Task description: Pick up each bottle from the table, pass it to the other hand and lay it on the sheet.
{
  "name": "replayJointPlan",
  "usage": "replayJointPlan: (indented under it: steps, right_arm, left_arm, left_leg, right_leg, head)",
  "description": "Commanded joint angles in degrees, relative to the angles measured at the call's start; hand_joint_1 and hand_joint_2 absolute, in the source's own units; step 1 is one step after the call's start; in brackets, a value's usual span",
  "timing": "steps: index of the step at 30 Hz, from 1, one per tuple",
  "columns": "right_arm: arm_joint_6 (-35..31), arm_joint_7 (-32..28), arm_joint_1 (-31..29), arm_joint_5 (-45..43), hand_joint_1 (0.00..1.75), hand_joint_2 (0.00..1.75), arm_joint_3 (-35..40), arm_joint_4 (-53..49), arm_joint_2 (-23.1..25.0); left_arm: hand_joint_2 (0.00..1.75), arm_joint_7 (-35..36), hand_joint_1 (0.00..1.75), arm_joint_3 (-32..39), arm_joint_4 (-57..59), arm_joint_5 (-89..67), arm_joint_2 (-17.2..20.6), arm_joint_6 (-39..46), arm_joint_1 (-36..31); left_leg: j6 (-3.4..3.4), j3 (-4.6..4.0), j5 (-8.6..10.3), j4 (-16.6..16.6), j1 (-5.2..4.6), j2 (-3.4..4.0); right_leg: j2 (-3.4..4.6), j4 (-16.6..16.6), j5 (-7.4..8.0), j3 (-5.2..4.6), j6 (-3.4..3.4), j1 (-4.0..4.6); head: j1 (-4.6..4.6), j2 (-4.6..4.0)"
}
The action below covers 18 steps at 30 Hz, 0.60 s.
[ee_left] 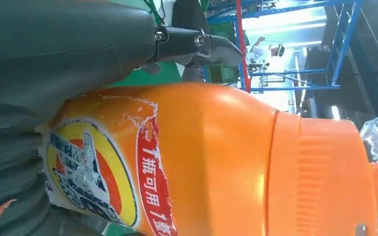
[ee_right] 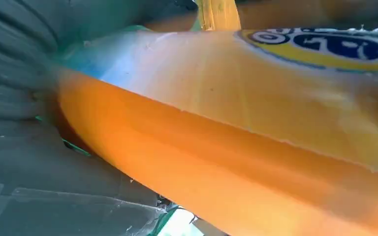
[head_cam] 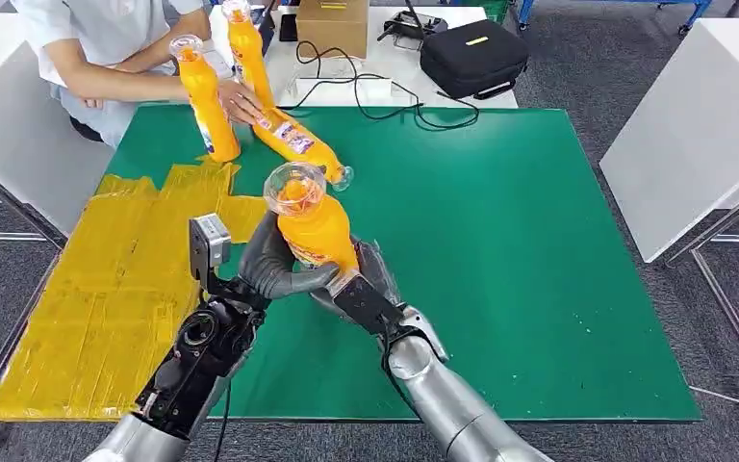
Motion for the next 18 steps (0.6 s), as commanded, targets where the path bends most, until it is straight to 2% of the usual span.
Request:
replayJointPlan:
  steps: [1,6,11,12,13,14,15,16,18]
  right_arm:
    - [0.24,0.56,-0.83,1.3,1.75,1.75,4.54,3.83,0.03]
    - [0.24,0.49,-0.83,1.28,1.75,1.75,4.28,4.07,-0.01]
    - [0.26,0.6,-0.73,1.37,1.75,1.75,4.2,3.95,0.07]
    - [0.28,0.62,-0.76,1.37,1.75,1.75,4.18,3.92,0.05]
    - [0.58,0.71,-0.73,1.03,1.75,1.75,3.91,3.71,0.07]
    - [0.71,0.76,-0.64,0.72,1.75,1.75,3.67,3.6,0.12]
    - [0.71,0.76,-0.64,0.72,1.75,1.75,3.67,3.6,0.12]
    - [0.71,0.76,-0.64,0.72,1.75,1.75,3.67,3.6,0.12]
    - [0.71,0.76,-0.64,0.72,1.75,1.75,3.67,3.6,0.12]
  left_arm:
    - [1.75,-0.44,1.75,-6.61,3.5,0.04,-1.54,-1.11,-4.08]
    - [1.75,-0.5,1.75,-6.72,4.98,1.34,-1.94,-1.8,-4.65]
    - [1.75,-0.17,1.75,-6.06,6.78,3.05,-2.33,-2.12,-5.24]
    - [1.75,-0.17,1.75,-6.02,6.85,3.12,-2.35,-2.11,-5.29]
    - [1.75,-0.17,1.75,-5.92,6.99,3.22,-2.43,-2.01,-5.41]
    - [1.75,-0.18,1.75,-5.87,6.97,3.27,-2.46,-1.97,-5.4]
    - [1.75,-0.18,1.75,-5.87,6.97,3.27,-2.46,-1.97,-5.4]
    - [1.75,-0.18,1.75,-5.87,6.97,3.27,-2.46,-1.97,-5.4]
    - [1.75,-0.18,1.75,-5.87,6.97,3.27,-2.46,-1.97,-5.4]
  left_leg:
    - [0.06,0.25,-0.12,0.02,0.03,-0.18]
    - [0.04,0.09,-0.03,-0.01,0.02,-0.13]
    - [0.09,0.44,-0.21,0.02,0.03,-0.17]
    - [0.06,0.22,-0.1,0.0,0.01,-0.16]
    - [0.12,0.63,-0.3,0.03,0.02,-0.21]
    - [0.05,0.16,-0.07,-0.01,0.0,-0.13]
    - [0.11,0.55,-0.28,0.03,0.01,-0.2]
    - [0.06,0.2,-0.09,0.0,0.01,-0.11]
    - [0.05,0.16,-0.08,0.0,0.02,-0.09]
  right_leg:
    - [-0.29,-0.01,-0.18,0.34,-0.16,0.08]
    - [-0.21,-0.03,-0.07,0.12,-0.09,0.05]
    - [-0.36,0.0,-0.28,0.5,-0.24,0.11]
    - [-0.3,-0.01,-0.16,0.26,-0.15,0.06]
    - [-0.46,0.0,-0.39,0.71,-0.32,0.13]
    - [-0.26,0.0,-0.13,0.18,-0.13,0.04]
    - [-0.43,0.02,-0.36,0.62,-0.29,0.11]
    - [-0.25,-0.02,-0.13,0.22,-0.14,0.06]
    - [-0.22,-0.01,-0.12,0.17,-0.13,0.06]
  head:
    - [-0.02,0.0]
    - [0.0,0.0]
    - [-0.04,0.0]
    - [0.0,0.0]
    - [-0.02,0.0]
    - [-0.02,0.0]
    - [0.0,0.0]
    - [0.0,0.0]
    - [0.0,0.0]
